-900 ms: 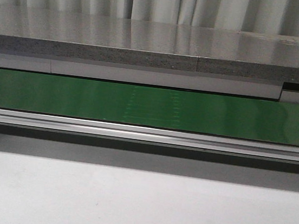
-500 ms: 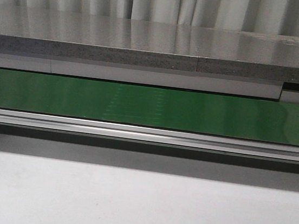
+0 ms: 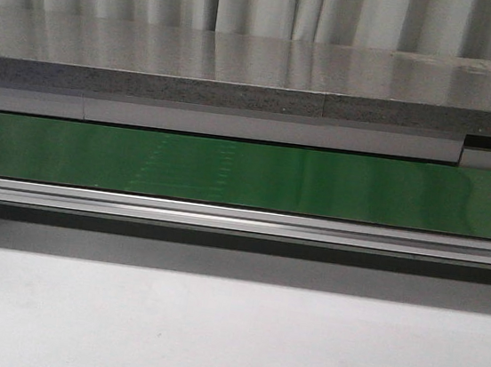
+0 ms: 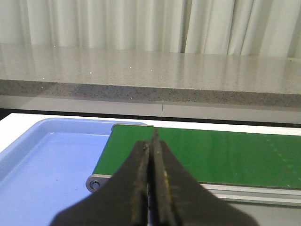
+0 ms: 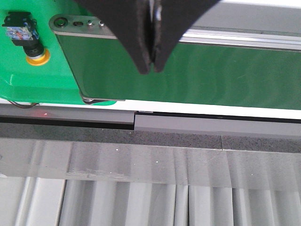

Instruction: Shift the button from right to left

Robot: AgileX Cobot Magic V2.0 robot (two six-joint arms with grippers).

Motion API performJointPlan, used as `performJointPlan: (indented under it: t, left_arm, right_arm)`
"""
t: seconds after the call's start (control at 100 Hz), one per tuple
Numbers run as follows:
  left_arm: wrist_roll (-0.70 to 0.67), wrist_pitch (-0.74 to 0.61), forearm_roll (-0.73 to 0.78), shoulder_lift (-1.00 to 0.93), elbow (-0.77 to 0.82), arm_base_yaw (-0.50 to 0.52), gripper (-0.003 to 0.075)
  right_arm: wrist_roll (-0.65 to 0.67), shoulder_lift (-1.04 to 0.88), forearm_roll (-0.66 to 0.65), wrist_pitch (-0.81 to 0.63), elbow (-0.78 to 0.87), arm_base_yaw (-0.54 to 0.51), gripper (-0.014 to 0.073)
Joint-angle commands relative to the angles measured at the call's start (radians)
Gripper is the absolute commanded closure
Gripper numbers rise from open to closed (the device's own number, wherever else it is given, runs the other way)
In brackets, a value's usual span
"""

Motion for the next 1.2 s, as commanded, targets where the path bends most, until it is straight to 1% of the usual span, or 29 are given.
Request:
performJointPlan:
  t: [0.0, 0.26, 0.38, 0.6, 0.74, 0.92, 1.08, 1.19]
  left_arm:
    - [-0.004, -0.079, 0.0, -0.031, 0.045, 0.003, 0.0741]
    - [-0.004, -0.079, 0.0, -0.031, 0.045, 0.003, 0.0741]
    - [-0.004, -0.079, 0.0, -0.031, 0.045, 0.003, 0.0741]
    - [-0.004, -0.079, 0.0, -0.031, 0.045, 0.003, 0.0741]
    - [-0.004, -0.079, 0.0, -0.031, 0.045, 0.003, 0.0741]
    - [-0.004, -0.079, 0.0, -0.031, 0.045, 0.003, 0.0741]
    - [-0.004, -0.079, 0.0, -0.031, 0.045, 0.003, 0.0741]
    - [-0.004, -0.079, 0.0, -0.031, 0.045, 0.003, 0.0741]
  right_arm:
    - [0.0, -0.018, -0.011, -0.084, -0.015, 0.001, 0.0662]
    - [0.0, -0.017, -0.011, -0.083, -0.017, 0.002, 0.0662]
    - [0.0, -0.002, -0.011, -0.008, -0.057, 0.002, 0.0662]
    - [0.0, 0.081, -0.011, 0.225, -0.225, 0.002, 0.0662]
    - [0.0, 0.169, -0.011, 0.341, -0.358, 0.002, 0.0662]
    - [0.0, 0.298, -0.011, 0.424, -0.515, 0.002, 0.0662]
    - [0.0, 0.431, -0.011, 0.445, -0.619, 0.002, 0.0662]
    - [0.0, 0.526, -0.011, 0.504, -0.694, 0.002, 0.0662]
